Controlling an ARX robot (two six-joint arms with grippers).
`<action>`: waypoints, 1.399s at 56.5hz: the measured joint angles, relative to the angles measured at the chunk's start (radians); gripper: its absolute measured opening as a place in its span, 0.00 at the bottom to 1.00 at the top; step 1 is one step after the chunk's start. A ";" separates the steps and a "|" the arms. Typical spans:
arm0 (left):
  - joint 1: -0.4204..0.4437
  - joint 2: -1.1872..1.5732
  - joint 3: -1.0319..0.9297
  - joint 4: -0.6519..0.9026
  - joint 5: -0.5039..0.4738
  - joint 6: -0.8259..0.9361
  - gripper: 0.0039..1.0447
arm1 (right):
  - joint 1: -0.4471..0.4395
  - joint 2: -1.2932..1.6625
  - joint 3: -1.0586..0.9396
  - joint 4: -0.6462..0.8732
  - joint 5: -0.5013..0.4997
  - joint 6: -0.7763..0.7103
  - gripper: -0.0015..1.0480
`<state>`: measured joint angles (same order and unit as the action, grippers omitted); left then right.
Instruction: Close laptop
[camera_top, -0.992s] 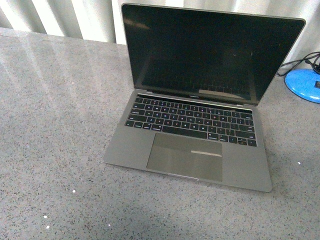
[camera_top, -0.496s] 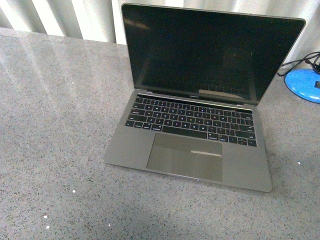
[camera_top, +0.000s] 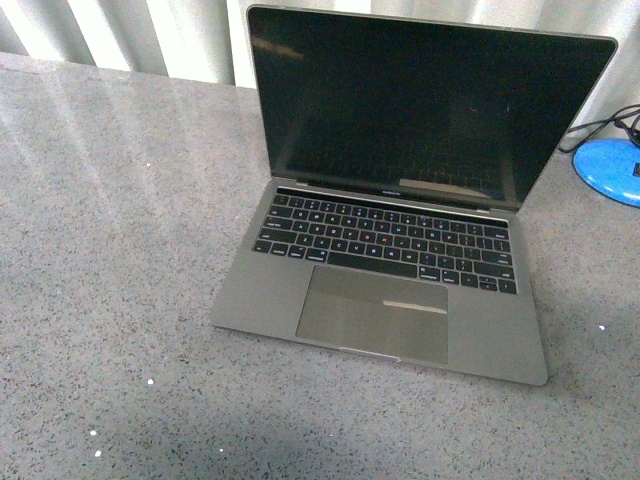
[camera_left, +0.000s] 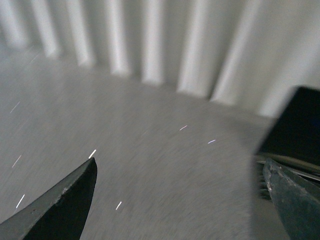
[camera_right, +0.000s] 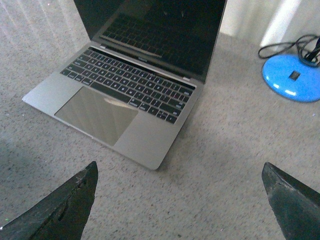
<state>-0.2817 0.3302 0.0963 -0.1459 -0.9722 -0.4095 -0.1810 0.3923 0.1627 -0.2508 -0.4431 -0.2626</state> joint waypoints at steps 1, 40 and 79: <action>-0.005 0.005 0.000 0.009 -0.018 -0.005 0.94 | -0.004 0.008 0.004 0.009 -0.005 -0.003 0.90; 0.192 0.804 0.258 0.843 0.657 0.331 0.94 | 0.148 0.708 0.301 0.352 0.086 -0.270 0.90; 0.078 1.433 0.905 0.772 1.041 0.702 0.94 | 0.206 1.112 0.667 0.410 0.127 -0.385 0.90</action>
<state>-0.2039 1.7634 1.0016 0.6266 0.0685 0.2920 0.0250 1.5047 0.8299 0.1593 -0.3161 -0.6479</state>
